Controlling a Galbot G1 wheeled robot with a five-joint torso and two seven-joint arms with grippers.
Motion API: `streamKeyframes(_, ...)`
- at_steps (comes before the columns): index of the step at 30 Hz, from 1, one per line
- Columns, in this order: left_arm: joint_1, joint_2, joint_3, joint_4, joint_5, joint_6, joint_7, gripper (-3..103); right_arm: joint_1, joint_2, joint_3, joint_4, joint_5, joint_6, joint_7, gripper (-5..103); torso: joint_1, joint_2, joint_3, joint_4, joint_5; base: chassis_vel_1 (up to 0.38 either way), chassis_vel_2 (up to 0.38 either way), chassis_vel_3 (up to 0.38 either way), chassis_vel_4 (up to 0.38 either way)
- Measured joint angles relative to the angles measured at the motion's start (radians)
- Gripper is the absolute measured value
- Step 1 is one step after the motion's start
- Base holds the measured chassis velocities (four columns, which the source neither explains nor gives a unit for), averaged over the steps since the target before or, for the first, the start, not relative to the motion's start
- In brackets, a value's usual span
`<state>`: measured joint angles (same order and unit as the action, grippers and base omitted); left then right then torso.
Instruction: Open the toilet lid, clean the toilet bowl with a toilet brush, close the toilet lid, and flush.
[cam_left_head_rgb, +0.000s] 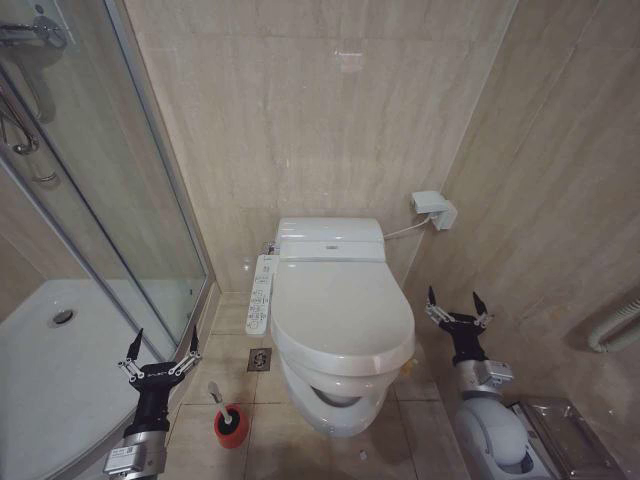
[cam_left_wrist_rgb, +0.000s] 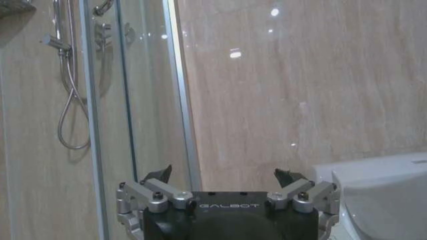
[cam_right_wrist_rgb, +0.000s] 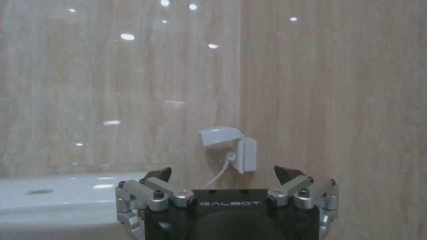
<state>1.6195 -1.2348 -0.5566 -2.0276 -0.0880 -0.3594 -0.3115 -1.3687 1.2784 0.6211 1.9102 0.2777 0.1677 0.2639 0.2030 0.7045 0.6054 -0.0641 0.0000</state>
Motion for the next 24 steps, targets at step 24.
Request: streamKeyframes(24, 0.0, 0.0, 0.0, 0.0, 0.0, 0.0, 0.0, 100, -0.046, 0.088, -0.005, 0.048, -0.054, 0.015, -0.035, 100, 0.0, 0.0, 0.0, 0.0001, -0.0001, 0.0, 0.0, 0.0, 0.0)
